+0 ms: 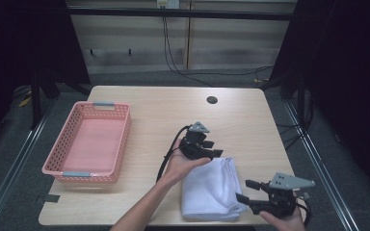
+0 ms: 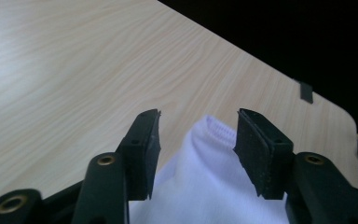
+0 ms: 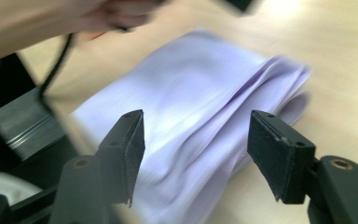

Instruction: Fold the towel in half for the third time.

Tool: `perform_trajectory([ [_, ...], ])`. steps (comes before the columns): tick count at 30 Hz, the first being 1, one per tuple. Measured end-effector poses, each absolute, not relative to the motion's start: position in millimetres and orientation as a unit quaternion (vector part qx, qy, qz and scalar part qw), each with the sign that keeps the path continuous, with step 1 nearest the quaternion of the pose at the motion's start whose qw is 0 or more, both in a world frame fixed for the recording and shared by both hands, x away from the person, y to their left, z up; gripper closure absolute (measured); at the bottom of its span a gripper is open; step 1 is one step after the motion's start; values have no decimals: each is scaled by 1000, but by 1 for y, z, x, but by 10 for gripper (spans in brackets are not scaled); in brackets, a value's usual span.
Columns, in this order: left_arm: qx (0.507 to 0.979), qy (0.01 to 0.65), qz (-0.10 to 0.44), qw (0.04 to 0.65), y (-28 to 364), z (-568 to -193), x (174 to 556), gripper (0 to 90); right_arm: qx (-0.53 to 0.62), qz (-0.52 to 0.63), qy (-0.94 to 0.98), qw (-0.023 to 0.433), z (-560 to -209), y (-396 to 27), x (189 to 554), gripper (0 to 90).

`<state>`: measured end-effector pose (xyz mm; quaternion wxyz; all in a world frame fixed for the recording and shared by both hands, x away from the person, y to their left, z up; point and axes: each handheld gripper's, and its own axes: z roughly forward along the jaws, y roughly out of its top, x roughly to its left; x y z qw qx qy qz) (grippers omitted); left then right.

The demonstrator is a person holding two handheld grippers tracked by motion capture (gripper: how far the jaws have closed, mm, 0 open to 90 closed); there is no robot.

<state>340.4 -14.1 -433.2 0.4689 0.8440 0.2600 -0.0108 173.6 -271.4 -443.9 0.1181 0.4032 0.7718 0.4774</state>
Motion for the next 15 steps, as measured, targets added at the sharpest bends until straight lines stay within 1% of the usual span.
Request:
perform_trajectory([
  [2,854,248,-8,458,-2,-433,330,584,408,467,772,140,-445,-269,192,380],
  [3,858,240,-9,453,4,-435,323,619,412,458,776,133,-446,-267,204,383],
  [5,867,226,-20,445,15,-442,305,659,418,450,776,142,-449,-263,227,383],
  [7,866,220,-36,449,24,-450,289,659,415,432,790,135,-451,-257,250,384],
  [8,868,220,-43,443,27,-454,281,654,417,426,790,142,-453,-255,260,386],
  [10,877,203,-57,432,32,-462,265,635,426,420,792,125,-459,-250,278,395],
  [11,880,203,-54,426,35,-466,257,617,428,405,796,140,-463,-247,285,411],
  [12,883,201,-59,420,38,-470,251,595,434,387,799,151,-468,-245,289,451],
  [14,885,199,-52,417,44,-477,243,573,458,372,795,143,-477,-248,292,536],
  [15,886,200,-52,416,46,-480,242,572,462,363,796,144,-480,-251,289,563],
])
